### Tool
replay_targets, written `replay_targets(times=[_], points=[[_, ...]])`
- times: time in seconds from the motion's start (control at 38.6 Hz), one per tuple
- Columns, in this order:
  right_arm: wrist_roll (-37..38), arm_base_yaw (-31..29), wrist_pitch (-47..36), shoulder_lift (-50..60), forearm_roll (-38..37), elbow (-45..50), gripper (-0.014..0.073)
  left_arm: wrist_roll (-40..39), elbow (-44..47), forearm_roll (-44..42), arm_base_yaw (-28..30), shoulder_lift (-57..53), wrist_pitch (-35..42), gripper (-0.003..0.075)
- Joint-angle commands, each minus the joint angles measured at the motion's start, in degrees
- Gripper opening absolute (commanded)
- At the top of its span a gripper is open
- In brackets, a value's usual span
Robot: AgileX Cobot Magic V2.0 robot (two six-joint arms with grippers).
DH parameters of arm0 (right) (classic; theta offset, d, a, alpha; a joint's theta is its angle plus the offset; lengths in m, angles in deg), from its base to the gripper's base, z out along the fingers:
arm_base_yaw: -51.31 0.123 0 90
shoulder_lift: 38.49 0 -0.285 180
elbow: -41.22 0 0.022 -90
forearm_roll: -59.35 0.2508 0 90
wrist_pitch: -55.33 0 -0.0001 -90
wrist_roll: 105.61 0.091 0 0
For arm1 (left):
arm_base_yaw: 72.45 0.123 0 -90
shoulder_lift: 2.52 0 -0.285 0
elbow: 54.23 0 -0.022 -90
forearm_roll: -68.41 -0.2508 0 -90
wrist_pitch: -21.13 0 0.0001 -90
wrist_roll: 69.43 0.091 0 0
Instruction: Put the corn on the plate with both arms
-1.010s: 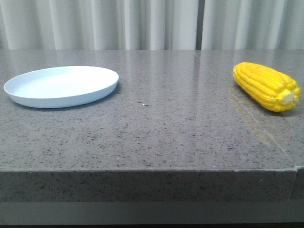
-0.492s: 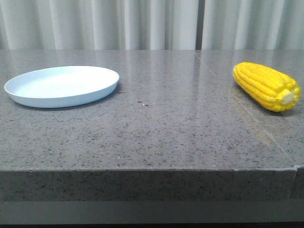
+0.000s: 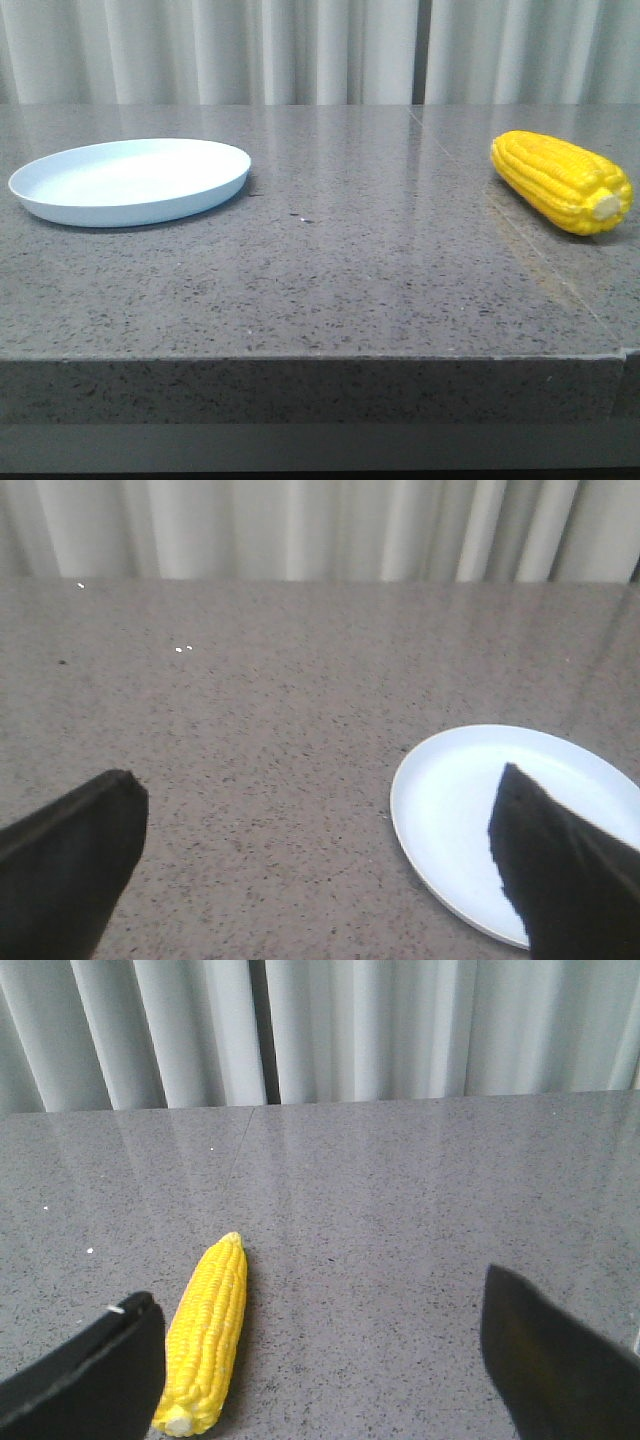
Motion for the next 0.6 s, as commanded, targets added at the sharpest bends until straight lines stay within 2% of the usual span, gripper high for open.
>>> replay_targets(times=[0.0,0.18,0.36,0.57], points=[[-0.3,-0.1,-5.0,-0.8,0.3,-2.1,0.0660,0.0,-7.9,0.6,-2.9,6.8,-0.3,0.0670],[-0.3,-0.1,-5.0,-0.8,0.3,-2.1,0.0660,0.0,-20.3,0.4,-7.3,21.4,-13.3,0.0670],[-0.3,-0.1,-5.0,-0.8,0.3,-2.1,0.0660,-0.3,-33.0,-0.3,-7.7,35.2,-27.6,0.0670],[-0.3,-0.1,-5.0,-0.8,0.3,-2.1,0.0660,-0.4,-42.8,-0.5,-7.7,48.1,-37.0,0.0670]])
